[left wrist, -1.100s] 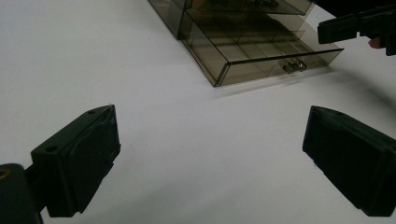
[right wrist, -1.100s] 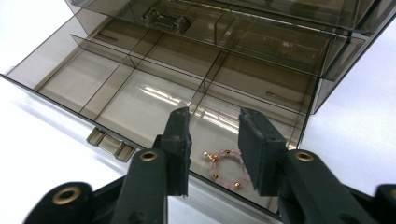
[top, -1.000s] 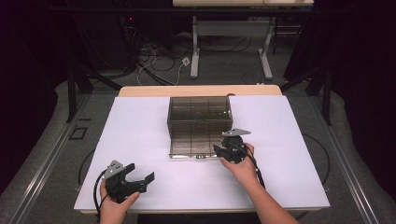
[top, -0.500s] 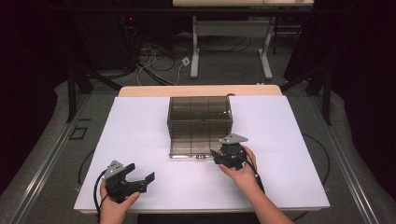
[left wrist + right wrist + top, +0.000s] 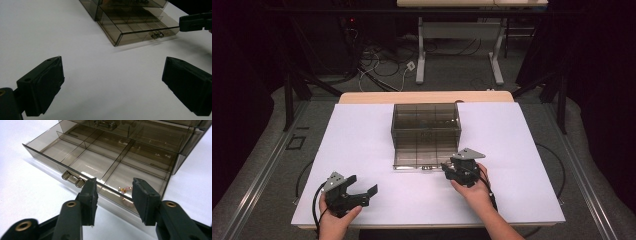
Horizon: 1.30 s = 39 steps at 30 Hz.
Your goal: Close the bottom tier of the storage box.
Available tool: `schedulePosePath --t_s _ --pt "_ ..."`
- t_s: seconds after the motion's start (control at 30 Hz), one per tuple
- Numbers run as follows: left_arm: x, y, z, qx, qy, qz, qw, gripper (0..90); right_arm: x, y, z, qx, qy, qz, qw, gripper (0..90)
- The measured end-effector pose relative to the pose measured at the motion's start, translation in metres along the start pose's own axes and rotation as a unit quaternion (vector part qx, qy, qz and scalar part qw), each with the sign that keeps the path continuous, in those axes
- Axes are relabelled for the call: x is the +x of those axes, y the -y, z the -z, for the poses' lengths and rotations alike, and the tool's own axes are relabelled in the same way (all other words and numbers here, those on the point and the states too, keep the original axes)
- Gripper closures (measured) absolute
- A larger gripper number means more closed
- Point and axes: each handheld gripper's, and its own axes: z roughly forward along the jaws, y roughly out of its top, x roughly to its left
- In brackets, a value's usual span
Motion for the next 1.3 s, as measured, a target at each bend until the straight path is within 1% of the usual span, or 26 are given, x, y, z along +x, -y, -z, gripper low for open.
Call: schedulePosePath --t_s 0.03,0.07,0.13,0.17,0.3,0.4,0.43,0.5,0.53,0.6,0.63,0.67,0.7,0.8,0.9,0.93,0.97,1.03,1.2,1.3 --pt "0.000 0.000 0.000 0.000 0.000 0.000 1.0000 4.0 0.000 0.001 0.001 -0.003 0.002 -0.001 1.0000 58.3" --pt "0.000 0.000 0.000 0.000 0.000 -0.001 1.0000 4.0 -0.001 0.001 0.002 -0.006 -0.001 -0.002 1.0000 60.2" --pt "-0.001 0.000 0.000 0.000 0.000 0.000 1.0000 4.0 -0.001 0.002 0.006 -0.003 -0.004 -0.008 1.0000 64.1" --pt "-0.001 0.000 -0.001 0.000 0.000 0.000 1.0000 4.0 -0.002 0.003 0.006 -0.007 -0.007 -0.010 0.9999 65.8" --pt "-0.001 0.000 0.000 0.000 0.001 -0.001 1.0000 4.0 -0.003 0.005 0.007 0.003 -0.011 -0.014 0.9998 72.7" --pt "-0.001 0.000 0.000 0.000 0.000 0.000 1.0000 4.0 -0.003 0.007 0.006 0.009 -0.009 -0.015 0.9998 78.2" --pt "-0.001 0.000 -0.001 0.000 0.000 0.000 1.0000 4.0 -0.004 0.008 0.006 0.010 -0.006 -0.011 0.9999 79.7" --pt "-0.001 0.000 -0.001 0.001 0.002 0.001 1.0000 4.0 -0.003 0.008 0.005 0.016 -0.008 -0.018 0.9997 82.5" --pt "-0.001 0.000 -0.001 0.001 0.002 -0.001 1.0000 4.0 -0.004 0.008 0.004 0.016 -0.005 -0.012 0.9998 83.8" --pt "-0.001 0.000 -0.001 0.001 0.001 -0.001 1.0000 4.0 -0.004 0.008 0.004 0.023 -0.004 -0.011 0.9997 86.0" --pt "-0.001 0.000 -0.001 0.001 0.001 -0.002 1.0000 4.1 -0.005 0.008 0.003 0.021 -0.003 -0.013 0.9997 86.8" --pt "-0.001 0.000 -0.001 0.001 0.002 0.000 1.0000 4.1 -0.005 0.008 0.004 0.032 -0.003 -0.012 0.9994 87.3" --pt "-0.001 0.000 -0.001 0.001 0.002 0.000 1.0000 4.1 -0.006 0.008 0.002 0.024 -0.003 -0.014 0.9996 88.1" --pt "-0.001 0.001 -0.001 0.001 0.002 0.002 1.0000 4.1 -0.006 0.009 -0.001 0.030 -0.002 -0.017 0.9994 89.9" --pt "-0.001 0.001 0.000 0.002 0.001 0.001 1.0000 4.1 -0.007 0.009 -0.004 0.039 -0.001 -0.012 0.9992 90.0" --pt "-0.001 0.001 0.000 0.002 0.001 0.002 1.0000 4.2 -0.006 0.009 -0.005 0.038 -0.002 -0.015 0.9991 90.0" --pt "-0.001 0.001 0.000 0.001 0.001 0.001 1.0000 4.2 -0.007 0.009 -0.006 0.037 -0.008 -0.013 0.9992 90.0" --pt "0.000 0.001 0.000 0.001 0.000 0.001 1.0000 4.1 -0.005 0.007 -0.008 0.042 -0.011 -0.010 0.9990 90.0" --pt "-0.001 0.001 -0.001 0.001 0.001 0.002 1.0000 4.2 0.001 0.002 -0.012 0.048 -0.013 0.003 0.9988 90.0" --pt "-0.001 0.001 -0.001 0.001 0.001 0.002 1.0000 4.2 0.005 -0.001 -0.016 0.052 -0.017 0.005 0.9985 90.0"
